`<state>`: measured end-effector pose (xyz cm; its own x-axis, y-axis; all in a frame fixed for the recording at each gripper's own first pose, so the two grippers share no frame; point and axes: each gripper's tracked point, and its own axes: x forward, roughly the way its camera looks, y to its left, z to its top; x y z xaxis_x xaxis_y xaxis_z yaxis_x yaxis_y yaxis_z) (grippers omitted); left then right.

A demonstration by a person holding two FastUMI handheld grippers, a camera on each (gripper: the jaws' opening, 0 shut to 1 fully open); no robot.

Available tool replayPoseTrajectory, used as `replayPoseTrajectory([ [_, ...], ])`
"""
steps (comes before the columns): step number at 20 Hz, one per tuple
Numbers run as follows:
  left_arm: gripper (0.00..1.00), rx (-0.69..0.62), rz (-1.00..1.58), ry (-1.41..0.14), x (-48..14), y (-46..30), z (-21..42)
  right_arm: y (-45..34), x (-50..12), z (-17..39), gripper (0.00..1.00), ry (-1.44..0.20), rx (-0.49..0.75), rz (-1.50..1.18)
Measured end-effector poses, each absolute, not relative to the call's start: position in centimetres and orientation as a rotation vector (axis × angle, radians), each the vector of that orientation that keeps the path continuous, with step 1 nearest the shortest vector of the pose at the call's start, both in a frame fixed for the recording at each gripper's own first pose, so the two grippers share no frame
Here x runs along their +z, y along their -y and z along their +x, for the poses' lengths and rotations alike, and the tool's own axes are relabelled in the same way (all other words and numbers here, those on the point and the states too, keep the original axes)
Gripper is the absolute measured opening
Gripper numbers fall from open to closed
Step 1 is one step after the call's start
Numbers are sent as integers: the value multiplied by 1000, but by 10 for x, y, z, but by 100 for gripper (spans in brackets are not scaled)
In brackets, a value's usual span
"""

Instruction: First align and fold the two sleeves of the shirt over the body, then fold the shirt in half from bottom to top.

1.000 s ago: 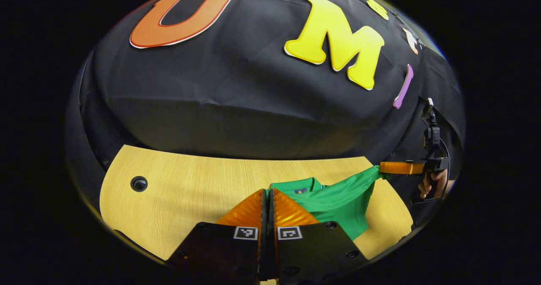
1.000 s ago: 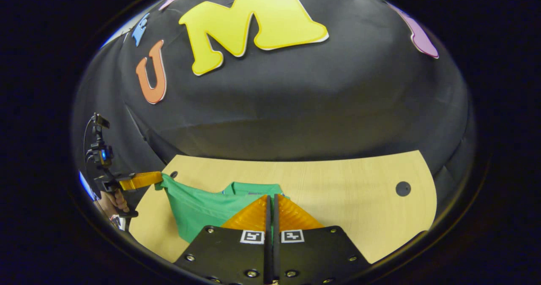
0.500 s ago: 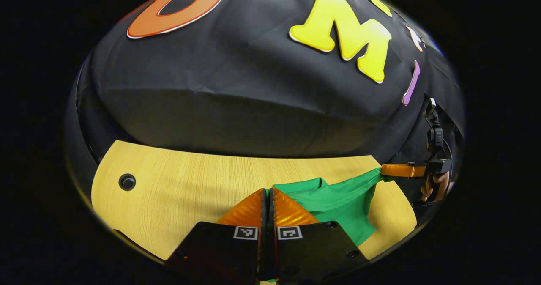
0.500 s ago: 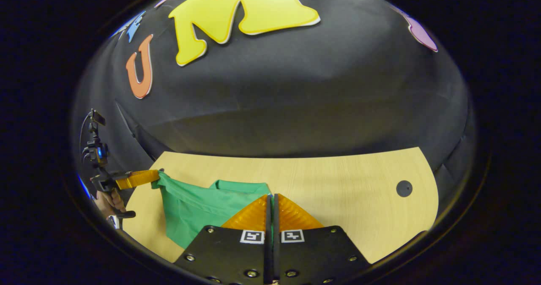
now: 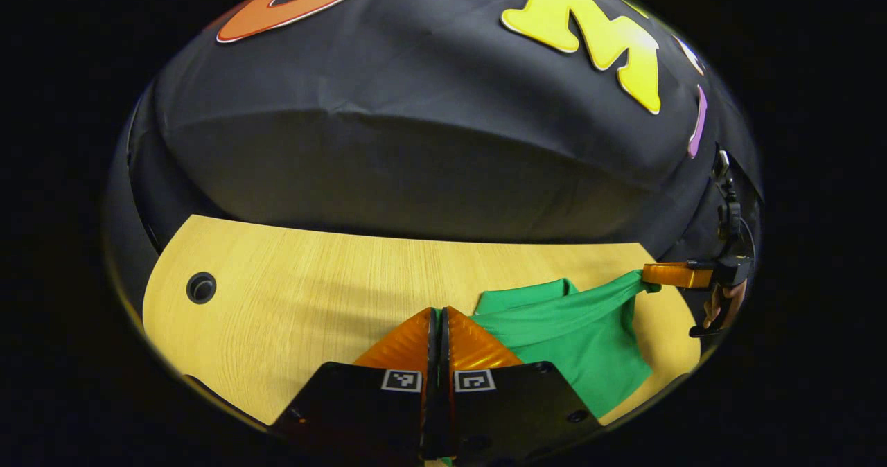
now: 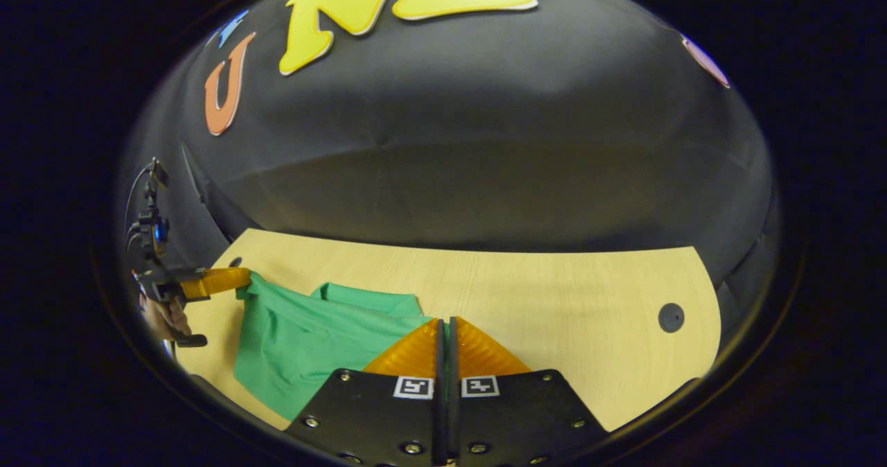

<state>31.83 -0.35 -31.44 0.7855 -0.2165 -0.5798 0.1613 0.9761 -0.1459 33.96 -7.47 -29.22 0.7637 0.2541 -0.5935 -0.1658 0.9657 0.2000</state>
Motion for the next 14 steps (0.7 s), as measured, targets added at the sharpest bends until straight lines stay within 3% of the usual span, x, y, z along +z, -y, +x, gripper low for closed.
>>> replayPoseTrajectory([
  [8, 6, -149, -161, -670, -345, 6, 319, 81, -325, 350, 1, -678, 135, 54],
  [11, 12, -127, -165, -688, -348, 4, 315, 84, -337, 347, 1, -693, 102, 41],
  [13, 23, -117, -171, -672, -338, 3, 314, 82, -335, 341, 7, -688, 104, 27],
  [14, 42, -118, -178, -659, -332, 2, 313, 81, -331, 339, 31, -682, 104, 21],
])
